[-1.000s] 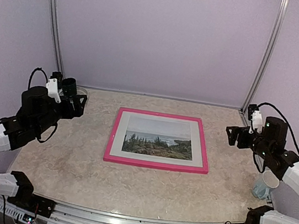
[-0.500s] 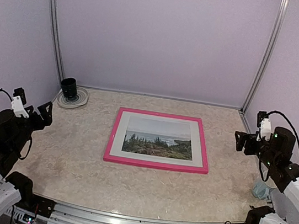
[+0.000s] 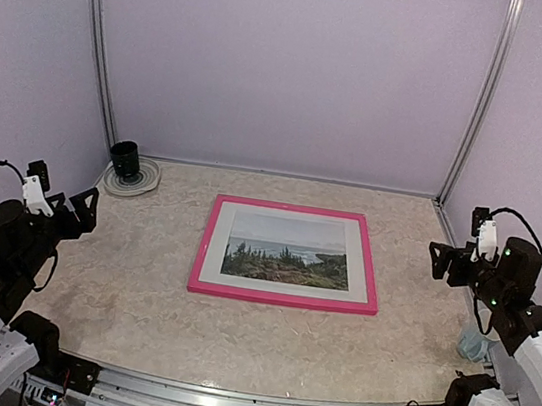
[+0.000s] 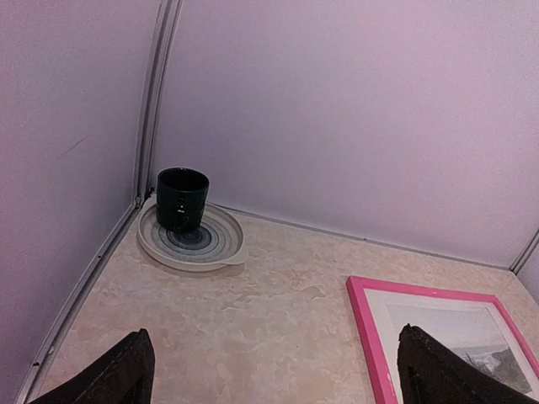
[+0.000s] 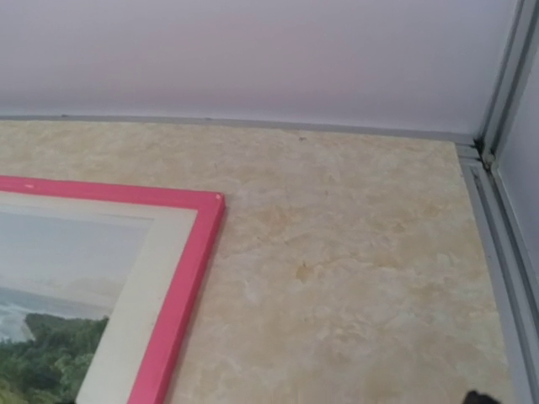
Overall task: Put the photo into the frame
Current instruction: Reset both arms
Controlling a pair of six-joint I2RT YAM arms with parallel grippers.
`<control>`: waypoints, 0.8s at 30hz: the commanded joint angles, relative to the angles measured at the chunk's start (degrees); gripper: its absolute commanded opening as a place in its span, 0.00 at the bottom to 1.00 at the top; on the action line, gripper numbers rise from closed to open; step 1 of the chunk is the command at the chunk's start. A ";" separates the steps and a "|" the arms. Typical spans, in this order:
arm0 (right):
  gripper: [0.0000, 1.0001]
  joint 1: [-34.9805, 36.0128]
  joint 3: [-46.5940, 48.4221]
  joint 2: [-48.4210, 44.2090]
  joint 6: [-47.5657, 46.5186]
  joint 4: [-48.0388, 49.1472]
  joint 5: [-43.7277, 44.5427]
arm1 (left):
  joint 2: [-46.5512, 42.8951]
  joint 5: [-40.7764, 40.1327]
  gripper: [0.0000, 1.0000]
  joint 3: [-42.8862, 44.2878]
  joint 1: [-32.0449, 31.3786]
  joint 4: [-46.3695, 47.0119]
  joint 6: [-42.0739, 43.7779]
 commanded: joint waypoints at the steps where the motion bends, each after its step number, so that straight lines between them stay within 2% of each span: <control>1: 0.99 -0.69 0.67 0.26 0.17 -2.95 3.47 | -0.07 -0.40 0.99 0.50 0.42 -1.57 1.00; 6: 0.99 -0.66 -1.59 -2.90 0.58 -1.22 8.86 | -0.03 -3.93 0.99 0.87 0.42 -3.42 1.29; 11: 0.99 -0.67 -1.86 -7.11 1.36 -0.22 6.15 | -1.21 -4.94 0.99 0.54 0.42 -3.32 1.13; 18: 0.99 -0.66 0.21 -7.80 0.59 -1.80 4.35 | -1.94 -4.74 0.99 0.37 0.42 -2.95 0.92; 24: 0.99 -0.66 0.15 -9.05 2.80 -1.72 6.69 | -1.96 -4.82 0.99 0.47 0.42 -3.07 0.91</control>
